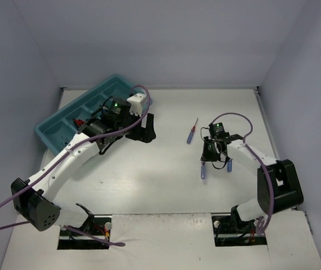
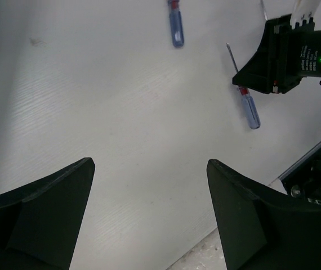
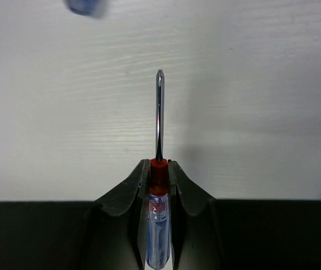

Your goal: Sort the tools into containers

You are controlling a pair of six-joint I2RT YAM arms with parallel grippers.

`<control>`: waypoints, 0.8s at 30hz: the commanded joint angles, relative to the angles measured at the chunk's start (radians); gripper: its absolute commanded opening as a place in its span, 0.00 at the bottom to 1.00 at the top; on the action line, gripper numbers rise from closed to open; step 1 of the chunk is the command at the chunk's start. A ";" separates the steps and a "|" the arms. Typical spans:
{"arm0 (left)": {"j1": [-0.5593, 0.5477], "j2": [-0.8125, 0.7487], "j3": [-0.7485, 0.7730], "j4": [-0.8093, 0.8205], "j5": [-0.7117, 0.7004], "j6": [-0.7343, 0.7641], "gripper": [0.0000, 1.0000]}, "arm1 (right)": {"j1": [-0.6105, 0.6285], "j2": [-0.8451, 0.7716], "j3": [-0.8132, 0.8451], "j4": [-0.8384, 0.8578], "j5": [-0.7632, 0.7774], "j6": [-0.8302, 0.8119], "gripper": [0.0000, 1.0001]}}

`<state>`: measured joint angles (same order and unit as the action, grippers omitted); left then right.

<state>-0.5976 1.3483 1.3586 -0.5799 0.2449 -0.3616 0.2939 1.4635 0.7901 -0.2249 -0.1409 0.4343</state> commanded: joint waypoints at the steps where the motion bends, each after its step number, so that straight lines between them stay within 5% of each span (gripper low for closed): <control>1: -0.063 -0.008 0.036 0.116 0.083 -0.045 0.78 | 0.043 -0.168 0.136 0.003 -0.046 0.089 0.00; 18: -0.265 0.217 0.142 0.344 0.209 -0.216 0.78 | 0.149 -0.364 0.289 0.114 -0.068 0.252 0.00; 22: -0.278 0.246 0.139 0.386 0.207 -0.246 0.69 | 0.151 -0.376 0.276 0.132 -0.087 0.271 0.00; 24: -0.281 0.259 0.137 0.398 0.204 -0.260 0.57 | 0.151 -0.381 0.269 0.140 -0.093 0.277 0.00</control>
<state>-0.8702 1.6067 1.4454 -0.2934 0.4332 -0.5713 0.4397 1.1139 1.0492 -0.1773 -0.2021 0.6723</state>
